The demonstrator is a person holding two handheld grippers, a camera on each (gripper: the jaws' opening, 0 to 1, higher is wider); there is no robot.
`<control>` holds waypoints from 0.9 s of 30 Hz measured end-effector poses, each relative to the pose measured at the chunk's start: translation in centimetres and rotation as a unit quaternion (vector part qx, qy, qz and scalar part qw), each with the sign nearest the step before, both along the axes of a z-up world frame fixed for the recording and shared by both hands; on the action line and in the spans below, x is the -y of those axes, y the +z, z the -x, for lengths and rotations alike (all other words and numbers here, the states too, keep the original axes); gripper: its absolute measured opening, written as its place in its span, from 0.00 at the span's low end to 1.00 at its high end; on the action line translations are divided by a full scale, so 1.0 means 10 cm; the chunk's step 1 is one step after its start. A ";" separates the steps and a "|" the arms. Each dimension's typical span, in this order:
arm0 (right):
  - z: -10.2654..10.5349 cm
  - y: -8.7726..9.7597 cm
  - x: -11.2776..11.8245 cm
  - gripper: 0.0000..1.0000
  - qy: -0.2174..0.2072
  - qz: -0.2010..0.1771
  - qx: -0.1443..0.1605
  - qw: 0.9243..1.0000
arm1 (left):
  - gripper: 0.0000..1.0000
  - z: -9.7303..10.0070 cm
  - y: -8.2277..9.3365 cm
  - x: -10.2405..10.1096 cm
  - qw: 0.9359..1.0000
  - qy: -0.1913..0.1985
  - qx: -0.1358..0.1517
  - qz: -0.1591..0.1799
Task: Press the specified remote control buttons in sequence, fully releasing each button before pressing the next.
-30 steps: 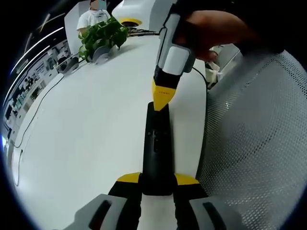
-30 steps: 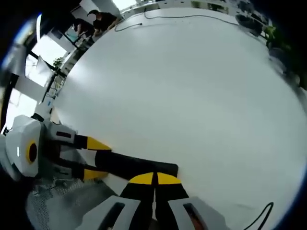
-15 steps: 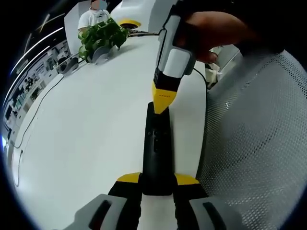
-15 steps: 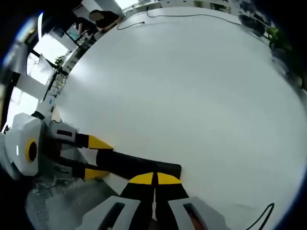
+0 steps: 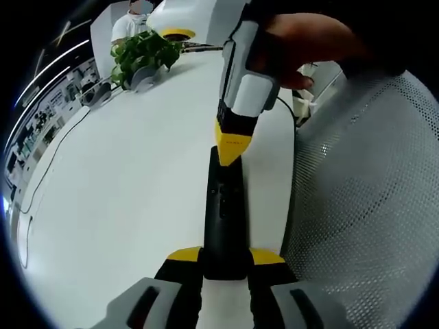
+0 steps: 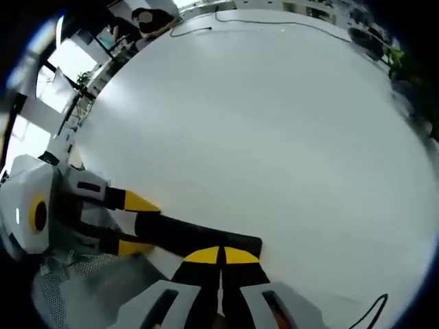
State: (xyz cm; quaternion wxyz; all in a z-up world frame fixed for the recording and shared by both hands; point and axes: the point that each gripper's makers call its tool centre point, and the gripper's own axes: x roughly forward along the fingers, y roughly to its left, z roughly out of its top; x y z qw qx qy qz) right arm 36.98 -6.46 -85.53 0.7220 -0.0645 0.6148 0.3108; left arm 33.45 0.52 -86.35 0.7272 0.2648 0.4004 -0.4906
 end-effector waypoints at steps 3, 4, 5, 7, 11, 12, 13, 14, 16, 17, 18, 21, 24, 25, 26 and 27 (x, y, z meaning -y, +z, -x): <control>0.00 0.00 0.00 0.00 -0.002 -0.003 0.000 1.000 | 0.25 0.00 0.00 0.00 1.000 0.000 0.000 0.000; 0.00 0.00 0.00 0.00 -0.005 -0.005 -0.002 1.000 | 0.25 0.00 0.00 0.00 1.000 0.000 -0.001 0.000; 0.00 0.00 0.01 0.00 -0.006 -0.005 -0.003 1.000 | 0.25 0.00 0.00 0.00 1.000 0.000 0.000 0.000; 0.00 0.01 0.01 0.00 -0.007 -0.007 -0.005 1.000 | 0.25 0.00 0.00 0.00 1.000 -0.001 0.000 0.000; 0.00 0.01 0.00 0.00 -0.013 -0.015 -0.008 1.000 | 0.25 0.00 0.00 0.00 1.000 0.000 0.000 0.001; -0.01 0.01 0.00 0.00 -0.015 -0.020 -0.005 1.000 | 0.25 0.00 0.00 0.00 1.000 0.000 0.000 0.001; -0.02 0.02 0.00 0.00 -0.019 -0.023 -0.004 1.000 | 0.25 0.00 0.00 0.00 1.000 0.000 0.001 0.001; -0.03 0.02 0.00 0.00 -0.019 -0.025 -0.004 0.999 | 0.25 0.00 0.00 0.00 1.000 0.001 0.001 0.001; -0.04 0.03 -0.02 0.00 -0.021 -0.031 0.001 0.999 | 0.25 0.00 0.00 0.00 1.000 0.000 0.001 0.001; -0.04 0.03 -0.03 0.00 -0.021 -0.032 0.002 0.999 | 0.25 0.00 0.00 0.00 1.000 0.001 0.001 0.001; -0.04 0.03 -0.03 0.00 -0.019 -0.032 0.002 0.999 | 0.25 0.00 0.00 0.00 1.000 0.001 0.001 0.001; -0.04 0.03 -0.06 0.00 -0.008 -0.032 0.013 0.999 | 0.25 0.00 0.00 0.00 1.000 0.002 0.000 0.002; -0.05 0.03 -0.07 0.00 -0.005 -0.033 0.021 0.999 | 0.25 0.01 0.00 0.00 1.000 0.002 0.001 0.003; -0.06 0.04 -0.09 0.00 -0.001 -0.038 0.027 0.999 | 0.25 0.01 0.00 0.00 1.000 0.003 0.001 0.003; -0.06 0.04 -0.10 0.00 0.000 -0.040 0.027 0.999 | 0.25 0.01 0.00 0.00 1.000 0.003 0.001 0.003; -0.06 0.04 -0.11 0.00 0.002 -0.043 0.026 0.999 | 0.25 0.01 0.00 0.00 1.000 0.003 0.001 0.003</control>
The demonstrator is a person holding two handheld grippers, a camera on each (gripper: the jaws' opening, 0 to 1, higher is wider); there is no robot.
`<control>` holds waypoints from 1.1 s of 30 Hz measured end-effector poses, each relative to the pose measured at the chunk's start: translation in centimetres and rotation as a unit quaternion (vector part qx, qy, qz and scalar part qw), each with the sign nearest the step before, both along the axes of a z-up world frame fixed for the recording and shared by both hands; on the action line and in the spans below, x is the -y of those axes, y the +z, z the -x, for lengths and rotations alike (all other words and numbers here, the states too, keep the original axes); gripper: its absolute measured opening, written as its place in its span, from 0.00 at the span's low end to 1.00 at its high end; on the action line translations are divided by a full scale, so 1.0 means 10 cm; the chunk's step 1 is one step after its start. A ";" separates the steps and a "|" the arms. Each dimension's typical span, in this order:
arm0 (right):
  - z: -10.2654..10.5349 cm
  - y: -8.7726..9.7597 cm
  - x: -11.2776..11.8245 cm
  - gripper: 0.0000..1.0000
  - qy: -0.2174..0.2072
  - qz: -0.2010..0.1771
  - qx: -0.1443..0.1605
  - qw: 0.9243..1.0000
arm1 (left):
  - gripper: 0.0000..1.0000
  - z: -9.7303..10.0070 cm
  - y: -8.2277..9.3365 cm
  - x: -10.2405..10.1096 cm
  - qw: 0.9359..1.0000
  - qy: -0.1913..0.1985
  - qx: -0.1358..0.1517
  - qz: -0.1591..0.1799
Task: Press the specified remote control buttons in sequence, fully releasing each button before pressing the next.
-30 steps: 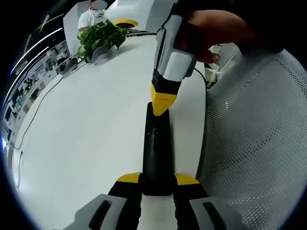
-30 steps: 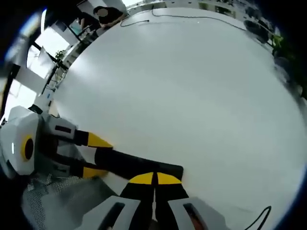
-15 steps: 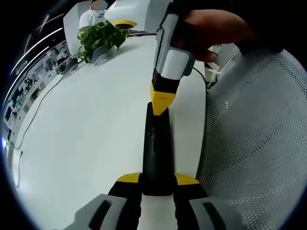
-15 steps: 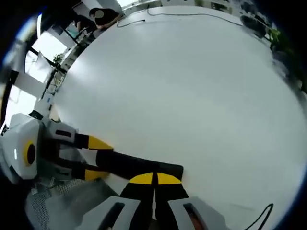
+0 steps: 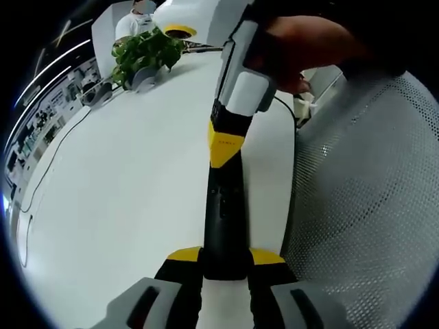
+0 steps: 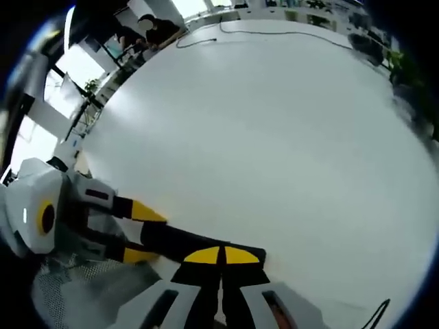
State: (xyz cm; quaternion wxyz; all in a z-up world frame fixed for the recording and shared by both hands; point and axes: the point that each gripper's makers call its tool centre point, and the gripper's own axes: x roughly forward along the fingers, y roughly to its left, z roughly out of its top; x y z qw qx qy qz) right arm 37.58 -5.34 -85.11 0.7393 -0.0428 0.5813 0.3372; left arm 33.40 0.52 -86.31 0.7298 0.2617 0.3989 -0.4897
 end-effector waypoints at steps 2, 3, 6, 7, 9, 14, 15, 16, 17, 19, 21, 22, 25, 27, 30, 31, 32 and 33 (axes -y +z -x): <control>0.01 0.00 -0.03 0.00 0.003 -0.004 -0.002 1.000 | 0.25 0.00 0.00 0.00 1.000 0.000 0.000 0.000; 0.02 -0.01 -0.03 0.00 0.006 -0.003 -0.002 1.000 | 0.25 0.00 0.00 0.00 1.000 0.000 0.000 0.000; 0.02 -0.03 -0.01 0.00 0.012 0.004 0.003 1.000 | 0.25 0.00 0.00 0.00 1.000 0.001 0.000 0.001; 0.02 -0.03 -0.01 0.00 0.011 0.003 0.003 1.000 | 0.25 0.00 0.00 0.00 1.000 0.001 0.000 0.001; 0.02 -0.03 -0.01 0.00 0.007 0.002 0.001 1.000 | 0.25 0.00 0.00 0.00 1.000 0.001 0.000 0.001; 0.02 -0.04 -0.02 0.00 0.011 0.008 0.008 1.000 | 0.25 -0.01 0.00 0.00 1.000 0.002 0.000 0.002; 0.03 -0.04 -0.02 0.00 0.016 0.012 0.013 1.000 | 0.25 -0.01 0.00 0.00 1.000 0.002 0.000 0.002; 0.03 -0.04 -0.02 0.00 0.022 0.016 0.018 0.999 | 0.25 -0.01 0.00 0.00 1.000 0.002 0.000 0.002; 0.03 -0.04 -0.02 0.00 0.033 0.022 0.025 0.999 | 0.25 -0.01 0.00 0.00 1.000 0.002 0.000 0.002; 0.02 -0.05 -0.03 0.00 0.044 0.029 0.036 0.998 | 0.25 -0.01 0.00 0.00 1.000 0.003 0.001 0.002; 0.02 -0.05 -0.03 0.00 0.047 0.031 0.038 0.998 | 0.25 -0.02 0.00 0.01 1.000 0.003 0.001 0.002; 0.02 -0.05 -0.03 0.00 0.048 0.034 0.038 0.998 | 0.25 -0.02 0.00 0.01 1.000 0.003 0.001 0.002; 0.01 -0.06 -0.03 0.00 0.048 0.039 0.036 0.997 | 0.25 -0.02 0.00 0.01 1.000 0.003 0.001 0.002; 0.02 -0.05 -0.03 0.00 0.051 0.041 0.039 0.997 | 0.25 -0.02 0.00 0.01 1.000 0.003 0.001 0.002; 0.02 -0.05 -0.02 0.00 0.052 0.042 0.040 0.997 | 0.25 -0.02 0.00 0.01 1.000 0.002 0.001 0.001; 0.02 -0.05 -0.02 0.00 0.050 0.042 0.039 0.997 | 0.25 -0.02 0.00 0.00 1.000 0.002 0.001 0.001; 0.02 -0.05 -0.02 0.00 0.051 0.042 0.039 0.997 | 0.25 -0.02 0.00 0.01 1.000 0.002 0.001 0.001; 0.02 -0.05 -0.02 0.00 0.050 0.043 0.038 0.997 | 0.25 -0.02 0.00 0.01 1.000 0.002 0.002 0.001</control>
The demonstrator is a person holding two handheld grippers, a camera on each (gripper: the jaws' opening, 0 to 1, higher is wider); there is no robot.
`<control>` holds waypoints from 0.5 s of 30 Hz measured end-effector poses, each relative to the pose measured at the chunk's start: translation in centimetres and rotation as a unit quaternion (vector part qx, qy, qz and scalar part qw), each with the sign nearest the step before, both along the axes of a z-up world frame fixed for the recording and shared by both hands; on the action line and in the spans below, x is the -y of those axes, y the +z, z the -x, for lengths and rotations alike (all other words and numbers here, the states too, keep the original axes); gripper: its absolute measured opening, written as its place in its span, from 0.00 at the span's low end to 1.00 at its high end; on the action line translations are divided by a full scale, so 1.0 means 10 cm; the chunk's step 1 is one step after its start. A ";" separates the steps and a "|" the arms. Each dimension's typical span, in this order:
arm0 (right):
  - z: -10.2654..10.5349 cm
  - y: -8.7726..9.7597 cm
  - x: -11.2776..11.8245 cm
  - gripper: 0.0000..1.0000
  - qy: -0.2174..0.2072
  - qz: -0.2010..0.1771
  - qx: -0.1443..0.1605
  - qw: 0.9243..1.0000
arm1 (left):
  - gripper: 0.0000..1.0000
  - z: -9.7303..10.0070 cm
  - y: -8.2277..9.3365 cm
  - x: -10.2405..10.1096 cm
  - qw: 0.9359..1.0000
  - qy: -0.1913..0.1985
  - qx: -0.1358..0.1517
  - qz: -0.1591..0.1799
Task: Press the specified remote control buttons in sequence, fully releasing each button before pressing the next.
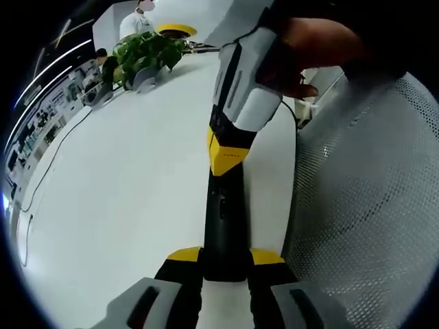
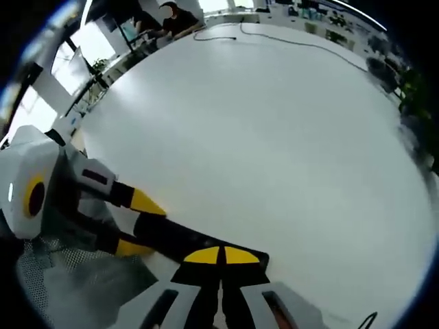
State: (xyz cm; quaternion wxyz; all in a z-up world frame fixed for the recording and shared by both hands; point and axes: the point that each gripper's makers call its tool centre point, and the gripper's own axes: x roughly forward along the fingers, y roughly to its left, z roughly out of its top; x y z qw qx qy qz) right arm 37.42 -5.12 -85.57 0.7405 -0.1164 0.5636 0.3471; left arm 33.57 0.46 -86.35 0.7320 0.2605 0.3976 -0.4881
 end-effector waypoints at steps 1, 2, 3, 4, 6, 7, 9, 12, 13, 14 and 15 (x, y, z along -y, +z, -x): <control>0.00 0.00 0.00 0.00 0.000 0.000 0.000 1.000 | 0.25 0.00 0.00 0.00 1.000 0.000 0.000 0.000; 0.00 0.00 0.00 0.00 -0.002 0.000 -0.001 1.000 | 0.25 0.00 0.00 0.00 1.000 0.000 0.000 0.000; 0.00 0.00 0.00 0.00 -0.002 0.000 -0.001 1.000 | 0.25 0.00 0.00 0.00 1.000 0.000 0.001 0.000; 0.00 0.00 0.00 0.00 -0.002 0.000 -0.002 1.000 | 0.25 0.00 0.00 0.00 1.000 0.000 0.001 0.000; 0.00 0.00 0.00 0.00 0.000 0.001 -0.002 1.000 | 0.25 0.00 0.00 0.00 1.000 -0.001 0.001 -0.001; 0.00 0.00 0.00 0.00 0.003 0.001 -0.002 1.000 | 0.25 0.00 0.00 0.00 1.000 -0.001 0.001 -0.001; 0.01 0.01 0.00 0.00 0.006 0.004 -0.004 1.000 | 0.25 0.00 0.00 0.00 1.000 -0.001 0.001 -0.001; 0.03 0.01 0.01 0.00 0.005 0.005 -0.010 1.000 | 0.25 0.00 0.00 0.00 1.000 -0.001 0.001 -0.001; 0.04 0.01 0.01 0.00 0.002 0.005 -0.016 1.000 | 0.25 0.00 0.00 0.00 1.000 -0.001 0.001 0.000; 0.04 0.02 0.01 0.00 0.000 0.005 -0.022 1.000 | 0.25 0.00 0.00 0.00 1.000 0.000 0.001 0.000; 0.07 0.01 0.01 0.00 -0.005 0.003 -0.035 0.999 | 0.25 0.00 0.00 0.00 1.000 0.000 0.001 0.000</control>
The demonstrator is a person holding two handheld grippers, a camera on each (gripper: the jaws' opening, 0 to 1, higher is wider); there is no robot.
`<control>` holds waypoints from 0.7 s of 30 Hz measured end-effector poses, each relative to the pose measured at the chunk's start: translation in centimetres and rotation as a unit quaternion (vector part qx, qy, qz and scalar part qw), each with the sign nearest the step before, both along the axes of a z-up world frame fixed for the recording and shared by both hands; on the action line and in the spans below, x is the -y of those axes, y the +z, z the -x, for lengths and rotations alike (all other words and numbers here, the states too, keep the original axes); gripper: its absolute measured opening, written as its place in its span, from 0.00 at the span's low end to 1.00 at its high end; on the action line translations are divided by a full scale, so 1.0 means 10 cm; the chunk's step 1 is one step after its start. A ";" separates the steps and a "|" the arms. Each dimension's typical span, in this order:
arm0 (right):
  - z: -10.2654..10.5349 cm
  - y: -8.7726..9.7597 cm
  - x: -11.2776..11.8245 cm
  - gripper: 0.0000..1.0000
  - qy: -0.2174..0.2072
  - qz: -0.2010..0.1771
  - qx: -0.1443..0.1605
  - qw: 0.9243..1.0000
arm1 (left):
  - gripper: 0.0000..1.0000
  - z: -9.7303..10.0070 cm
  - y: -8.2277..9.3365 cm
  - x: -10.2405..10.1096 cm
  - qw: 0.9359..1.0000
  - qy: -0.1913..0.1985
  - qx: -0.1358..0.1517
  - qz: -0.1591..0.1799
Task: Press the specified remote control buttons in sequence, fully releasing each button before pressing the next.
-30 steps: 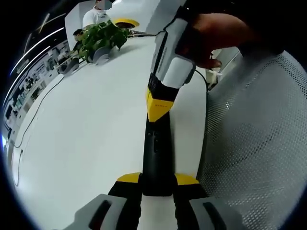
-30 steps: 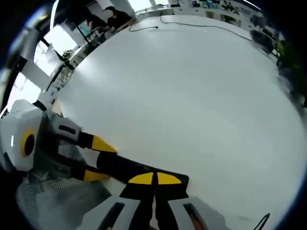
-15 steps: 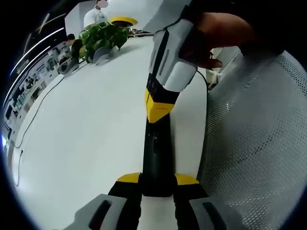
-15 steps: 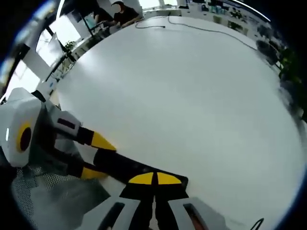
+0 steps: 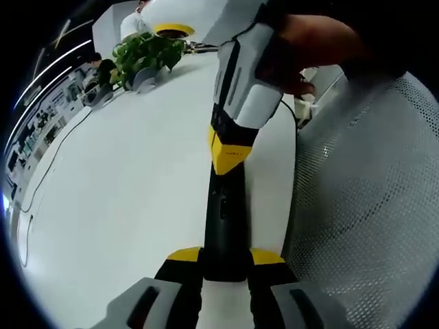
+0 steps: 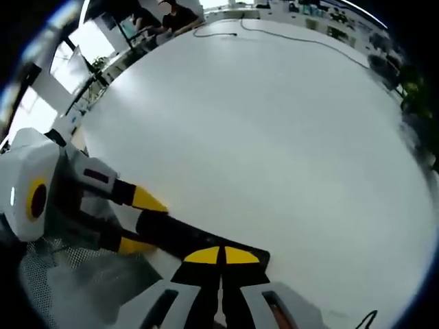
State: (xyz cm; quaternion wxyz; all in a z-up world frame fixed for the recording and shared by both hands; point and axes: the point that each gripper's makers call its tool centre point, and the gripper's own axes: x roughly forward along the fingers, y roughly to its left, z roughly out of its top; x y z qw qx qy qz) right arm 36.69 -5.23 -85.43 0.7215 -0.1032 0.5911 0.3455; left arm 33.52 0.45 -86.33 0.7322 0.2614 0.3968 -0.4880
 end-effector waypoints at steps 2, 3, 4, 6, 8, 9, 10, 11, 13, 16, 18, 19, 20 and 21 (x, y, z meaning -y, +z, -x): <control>0.02 0.00 -0.01 0.00 -0.005 -0.005 -0.010 1.000 | 0.25 0.00 0.00 0.00 1.000 0.000 0.000 0.000; 0.03 0.00 -0.01 0.00 -0.005 -0.006 -0.012 1.000 | 0.25 0.00 0.00 0.00 1.000 0.000 0.000 0.000; 0.04 0.01 -0.01 0.00 -0.005 -0.006 -0.016 1.000 | 0.25 0.00 0.00 0.00 1.000 0.000 0.000 0.000; 0.07 0.01 -0.02 0.00 -0.006 -0.007 -0.022 1.000 | 0.25 0.00 0.00 0.00 1.000 0.000 0.000 0.000; 0.08 0.02 -0.02 0.00 -0.005 -0.008 -0.026 1.000 | 0.25 0.00 0.00 0.00 1.000 0.000 0.000 0.000; 0.08 0.02 -0.03 0.00 -0.004 -0.008 -0.026 1.000 | 0.25 0.00 0.00 0.00 1.000 0.000 0.000 0.000; 0.08 0.02 -0.03 0.00 -0.003 -0.008 -0.026 1.000 | 0.25 0.00 0.00 0.00 1.000 0.000 0.000 0.000; 0.09 0.02 -0.03 0.00 -0.003 -0.007 -0.027 1.000 | 0.25 0.00 0.00 0.00 1.000 0.000 0.000 0.000; 0.10 0.01 -0.02 0.00 -0.002 -0.007 -0.030 1.000 | 0.25 0.00 0.00 0.00 1.000 0.001 0.000 0.001; 0.11 0.01 -0.02 0.00 0.001 -0.005 -0.031 1.000 | 0.25 0.00 0.00 0.00 1.000 0.001 0.000 0.001; 0.11 0.00 -0.02 0.00 0.002 -0.003 -0.030 1.000 | 0.25 0.00 0.00 0.00 1.000 0.001 0.000 0.001; 0.12 0.00 -0.02 0.00 0.003 -0.002 -0.030 1.000 | 0.25 0.00 0.00 0.00 1.000 0.001 0.000 0.001; 0.12 0.00 -0.02 0.00 0.005 -0.001 -0.029 1.000 | 0.25 0.00 0.00 0.00 1.000 0.000 0.000 0.001; 0.12 -0.01 -0.02 0.00 0.008 0.001 -0.026 1.000 | 0.25 0.00 0.00 0.00 1.000 0.001 0.000 0.001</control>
